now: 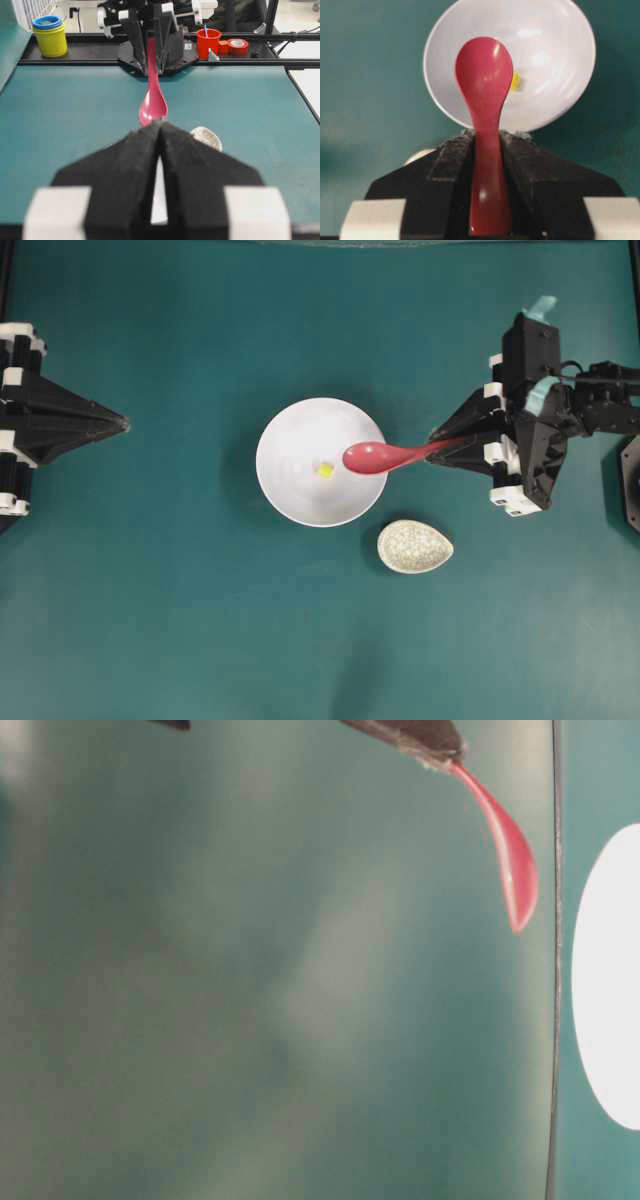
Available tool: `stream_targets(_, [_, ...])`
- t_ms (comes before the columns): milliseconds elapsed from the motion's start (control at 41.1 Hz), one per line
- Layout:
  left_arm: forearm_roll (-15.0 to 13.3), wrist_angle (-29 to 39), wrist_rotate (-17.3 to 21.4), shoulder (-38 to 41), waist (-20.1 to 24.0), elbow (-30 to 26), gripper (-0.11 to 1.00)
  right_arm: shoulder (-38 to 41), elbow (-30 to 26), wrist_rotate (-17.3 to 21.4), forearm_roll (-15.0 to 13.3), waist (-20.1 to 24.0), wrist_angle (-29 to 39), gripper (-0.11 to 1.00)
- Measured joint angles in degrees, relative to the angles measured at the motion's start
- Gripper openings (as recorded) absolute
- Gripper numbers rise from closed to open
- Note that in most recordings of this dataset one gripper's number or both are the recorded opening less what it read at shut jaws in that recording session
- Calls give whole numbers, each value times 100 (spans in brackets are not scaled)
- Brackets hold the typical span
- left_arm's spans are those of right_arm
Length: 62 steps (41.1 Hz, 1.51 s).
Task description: Scoop the yellow hexagonal prism block from the bowl with a spoon using the right arm.
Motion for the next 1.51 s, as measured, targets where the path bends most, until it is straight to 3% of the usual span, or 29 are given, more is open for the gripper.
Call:
stream_targets(583, [-9, 0, 0, 26, 0, 0, 2, 958, -1433, 149, -457, -352, 2268, 24])
stream_targets(924, [0, 0, 9, 26, 0, 0, 2, 1749, -2364, 1143, -1301, -387, 3393, 24])
stream_targets(1191, [-9, 9, 0, 26, 0, 0, 2, 2136, -2795, 1318, -1485, -316, 3683, 24])
stream_targets(1507, [0, 0, 0, 26, 0, 0, 2, 2461, -2839, 1318, -1617, -255, 3735, 24])
